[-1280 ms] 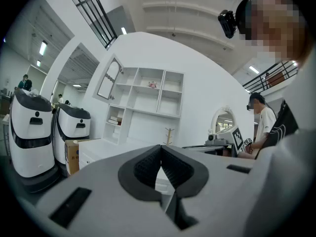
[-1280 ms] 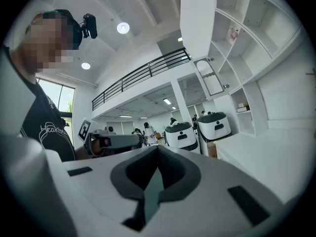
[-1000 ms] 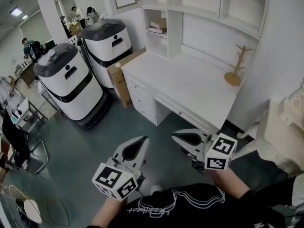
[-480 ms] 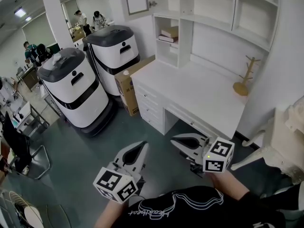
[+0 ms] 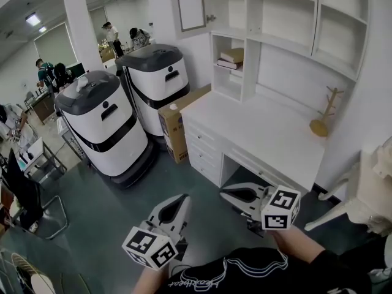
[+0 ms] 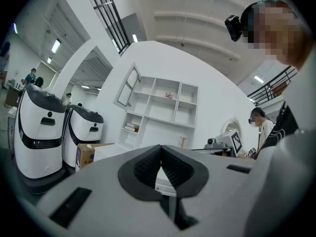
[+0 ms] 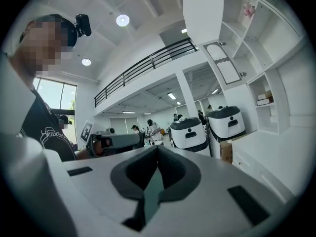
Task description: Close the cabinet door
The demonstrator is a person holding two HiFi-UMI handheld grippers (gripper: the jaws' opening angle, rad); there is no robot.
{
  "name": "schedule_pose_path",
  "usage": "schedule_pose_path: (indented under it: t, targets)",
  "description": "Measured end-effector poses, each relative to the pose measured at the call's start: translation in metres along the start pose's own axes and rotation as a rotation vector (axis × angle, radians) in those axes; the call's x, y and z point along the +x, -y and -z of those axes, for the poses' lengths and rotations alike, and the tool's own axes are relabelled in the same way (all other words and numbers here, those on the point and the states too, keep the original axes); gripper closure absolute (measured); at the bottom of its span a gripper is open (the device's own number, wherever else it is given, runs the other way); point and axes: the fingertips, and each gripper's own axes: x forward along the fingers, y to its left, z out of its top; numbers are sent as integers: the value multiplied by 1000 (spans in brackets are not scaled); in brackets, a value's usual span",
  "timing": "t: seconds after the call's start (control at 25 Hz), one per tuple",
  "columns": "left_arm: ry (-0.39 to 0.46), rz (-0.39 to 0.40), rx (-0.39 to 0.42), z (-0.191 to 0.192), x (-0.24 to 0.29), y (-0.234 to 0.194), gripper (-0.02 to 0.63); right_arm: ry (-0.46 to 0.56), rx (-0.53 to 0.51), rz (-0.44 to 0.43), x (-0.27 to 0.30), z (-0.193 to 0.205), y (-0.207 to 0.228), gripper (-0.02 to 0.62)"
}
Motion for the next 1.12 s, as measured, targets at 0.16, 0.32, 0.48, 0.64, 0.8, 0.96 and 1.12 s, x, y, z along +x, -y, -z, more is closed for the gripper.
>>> schedule_pose_path:
  t: [0.16,0.32,0.48,0.64,0.8,0.96,1.12]
  targets:
    - [4,-2,19,-3,3,-10,603,19,-8,-17,12,-8,6,588]
    - [-4,-16,13,-5,14,-27,603,24,0,-40,29,-12,24,588]
    - [-9,-35,23,-12,31,-54,603,42,25,-68,51,-20,53,588]
    - [-19,-56,24,-19,59,-94,601,65,97,-103,82,-27,94,588]
    - [-31,-63,6,-30,95,-140,603,73,95,-106,115,-42,144,588]
    - [-45,-54,-1,-36,140,-187,603,71,94,-97,147,-55,201,588]
    - [-68,-42,-23,-42,187,-230,603,69,111,-88,176,-62,254,588]
